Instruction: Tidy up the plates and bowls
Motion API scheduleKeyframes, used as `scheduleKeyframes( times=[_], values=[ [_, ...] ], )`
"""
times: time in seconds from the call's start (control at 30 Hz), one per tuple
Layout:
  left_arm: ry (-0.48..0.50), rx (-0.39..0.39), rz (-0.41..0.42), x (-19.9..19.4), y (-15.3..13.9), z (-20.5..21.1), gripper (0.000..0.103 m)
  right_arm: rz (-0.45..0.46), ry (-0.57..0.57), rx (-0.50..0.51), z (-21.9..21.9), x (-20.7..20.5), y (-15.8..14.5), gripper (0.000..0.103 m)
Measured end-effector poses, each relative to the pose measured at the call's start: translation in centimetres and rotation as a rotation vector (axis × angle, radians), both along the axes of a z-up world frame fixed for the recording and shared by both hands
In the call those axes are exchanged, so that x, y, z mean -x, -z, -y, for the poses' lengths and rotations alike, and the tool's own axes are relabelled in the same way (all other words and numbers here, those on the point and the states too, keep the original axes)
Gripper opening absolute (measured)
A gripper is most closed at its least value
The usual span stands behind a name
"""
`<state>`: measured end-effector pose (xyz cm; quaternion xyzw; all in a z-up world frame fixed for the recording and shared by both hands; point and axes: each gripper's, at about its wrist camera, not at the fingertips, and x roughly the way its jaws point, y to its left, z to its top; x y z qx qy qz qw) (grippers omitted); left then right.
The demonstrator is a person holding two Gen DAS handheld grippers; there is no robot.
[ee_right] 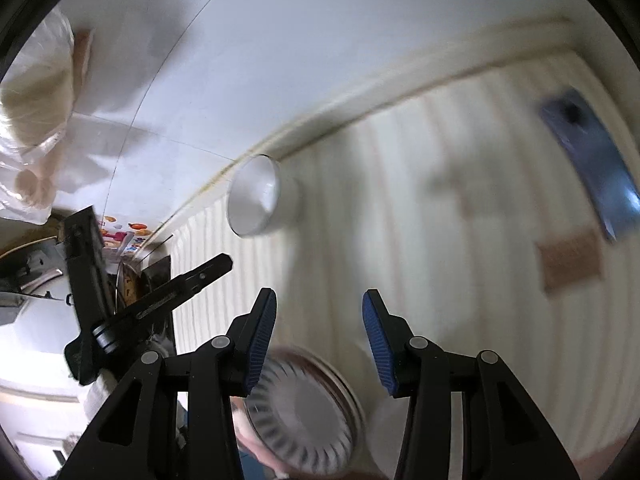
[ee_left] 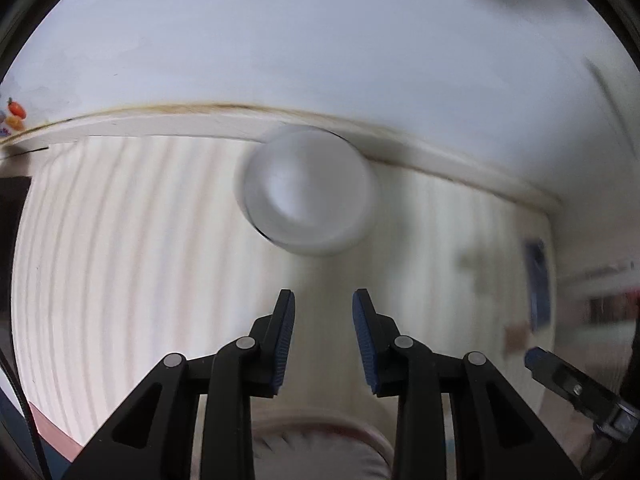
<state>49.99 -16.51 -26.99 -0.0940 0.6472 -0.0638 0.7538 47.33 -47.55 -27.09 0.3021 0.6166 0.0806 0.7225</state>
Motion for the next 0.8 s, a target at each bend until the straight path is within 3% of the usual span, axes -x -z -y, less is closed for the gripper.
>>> scheduleKeyframes(
  times=[0.33,0.57,0.7,0.73,0.8],
  values=[
    [-0.082,0.041,-0.112,-6.2,6.6,-5.0,0.028,-0.052,-0.083,0.033,-7.3,-10.3,5.7,0.048],
    [-0.031,0.091,-0.165,-7.6,9.8,-4.7,0.028,-0.113,-0.057,0.015,-8.4,-13.1,10.1,0.048],
    [-0.016,0.106,-0.138,-8.1,10.5,-4.3,0.027,-0.135,-0.032,-0.004,-8.4,-13.6,12.2,0.048],
    [-0.014,0.109,-0.125,-8.1,10.5,-4.2,0.027,-0.136,-0.027,-0.008,-8.4,-13.8,12.6,0.047],
    [-0.011,0.116,-0.091,-8.1,10.2,-3.6,0.022,-0.126,-0.022,-0.009,-8.3,-13.8,12.9,0.032]
  ],
)
